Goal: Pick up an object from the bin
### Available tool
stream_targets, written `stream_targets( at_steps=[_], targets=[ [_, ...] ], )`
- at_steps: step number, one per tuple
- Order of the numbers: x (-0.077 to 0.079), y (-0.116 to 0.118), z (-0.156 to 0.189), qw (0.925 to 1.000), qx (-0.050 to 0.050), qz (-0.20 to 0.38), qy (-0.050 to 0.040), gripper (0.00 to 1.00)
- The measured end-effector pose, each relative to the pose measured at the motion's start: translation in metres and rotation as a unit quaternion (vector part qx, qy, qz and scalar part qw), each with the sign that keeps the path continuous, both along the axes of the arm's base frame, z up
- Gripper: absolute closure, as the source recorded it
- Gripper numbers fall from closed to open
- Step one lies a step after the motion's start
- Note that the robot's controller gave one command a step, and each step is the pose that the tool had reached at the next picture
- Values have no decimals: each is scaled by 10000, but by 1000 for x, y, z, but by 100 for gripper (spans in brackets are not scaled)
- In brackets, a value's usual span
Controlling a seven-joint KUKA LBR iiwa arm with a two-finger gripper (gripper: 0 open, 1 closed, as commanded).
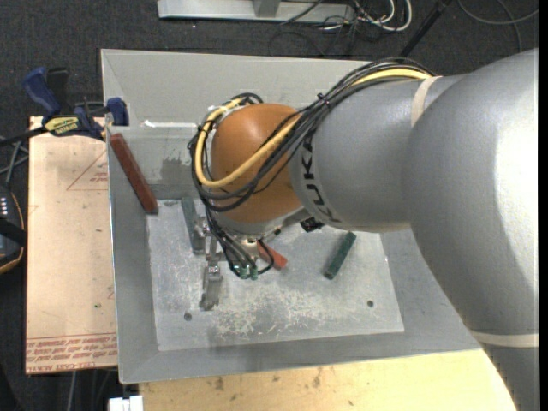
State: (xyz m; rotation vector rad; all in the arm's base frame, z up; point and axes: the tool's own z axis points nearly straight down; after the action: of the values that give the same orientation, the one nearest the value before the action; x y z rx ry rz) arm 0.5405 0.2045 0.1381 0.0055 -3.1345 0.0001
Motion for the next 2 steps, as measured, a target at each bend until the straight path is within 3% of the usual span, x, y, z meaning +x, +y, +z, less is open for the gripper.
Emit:
stream_targets(
  at_steps=[1, 2],
  targets=[
    [2, -1, 4, 10000, 6, -17, -35, 0],
    [46, -19, -9, 9998, 23, -203, -53, 0]
  ],
)
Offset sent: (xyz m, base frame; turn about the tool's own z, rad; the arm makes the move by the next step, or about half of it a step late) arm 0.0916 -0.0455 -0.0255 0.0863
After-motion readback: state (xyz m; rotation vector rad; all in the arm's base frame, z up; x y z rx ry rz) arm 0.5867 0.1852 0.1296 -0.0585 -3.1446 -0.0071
